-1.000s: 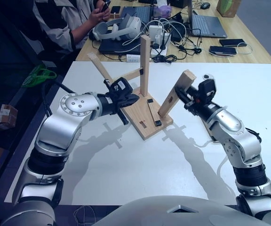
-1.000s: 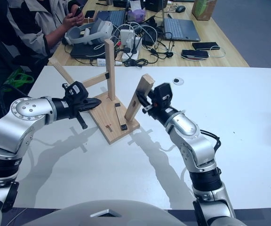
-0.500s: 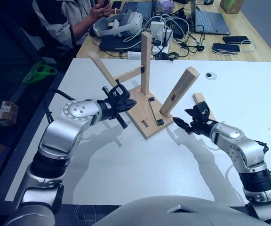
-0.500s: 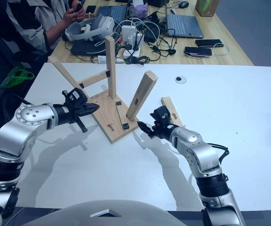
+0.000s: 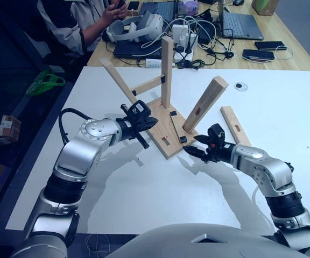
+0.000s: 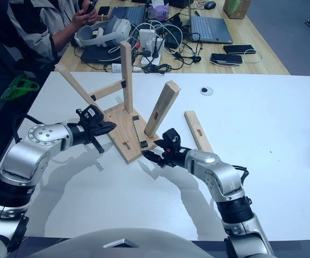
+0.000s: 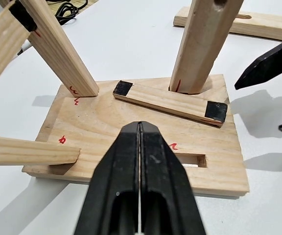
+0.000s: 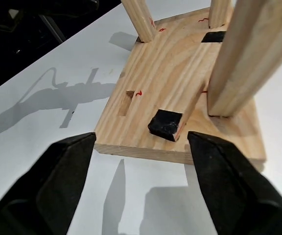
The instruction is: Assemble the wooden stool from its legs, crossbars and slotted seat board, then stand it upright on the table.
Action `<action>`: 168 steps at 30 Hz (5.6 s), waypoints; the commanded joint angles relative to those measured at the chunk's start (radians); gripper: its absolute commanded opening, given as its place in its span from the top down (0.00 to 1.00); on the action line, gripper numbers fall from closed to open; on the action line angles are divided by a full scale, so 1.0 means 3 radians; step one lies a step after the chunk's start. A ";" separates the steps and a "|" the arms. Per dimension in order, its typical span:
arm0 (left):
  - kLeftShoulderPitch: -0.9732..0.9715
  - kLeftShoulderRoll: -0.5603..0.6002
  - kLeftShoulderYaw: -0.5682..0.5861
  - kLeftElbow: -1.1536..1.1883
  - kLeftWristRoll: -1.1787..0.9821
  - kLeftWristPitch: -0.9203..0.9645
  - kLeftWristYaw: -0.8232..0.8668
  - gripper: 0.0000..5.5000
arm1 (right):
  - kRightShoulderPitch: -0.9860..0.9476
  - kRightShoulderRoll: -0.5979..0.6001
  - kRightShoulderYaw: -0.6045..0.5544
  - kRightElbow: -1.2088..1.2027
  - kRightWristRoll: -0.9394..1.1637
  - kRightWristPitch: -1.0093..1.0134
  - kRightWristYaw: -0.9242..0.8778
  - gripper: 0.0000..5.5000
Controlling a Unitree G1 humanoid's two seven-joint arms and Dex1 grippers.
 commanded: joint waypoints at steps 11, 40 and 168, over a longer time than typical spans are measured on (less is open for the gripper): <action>-0.0133 0.0022 -0.0044 0.0048 0.0059 0.0021 -0.0006 1.00 | -0.0252 0.0411 0.0251 0.0417 -0.0713 -0.0596 -0.0320 0.79; -0.0135 0.0027 -0.0111 0.0090 0.0164 -0.0011 -0.0042 1.00 | 0.0005 0.0525 0.0192 0.0503 -0.1174 -0.0664 -0.0582 0.02; -0.0344 -0.0380 0.0321 0.0075 -0.1537 -0.0100 -0.1130 0.93 | -0.1557 -0.0266 -0.1206 0.0475 0.2062 0.0937 0.1435 0.70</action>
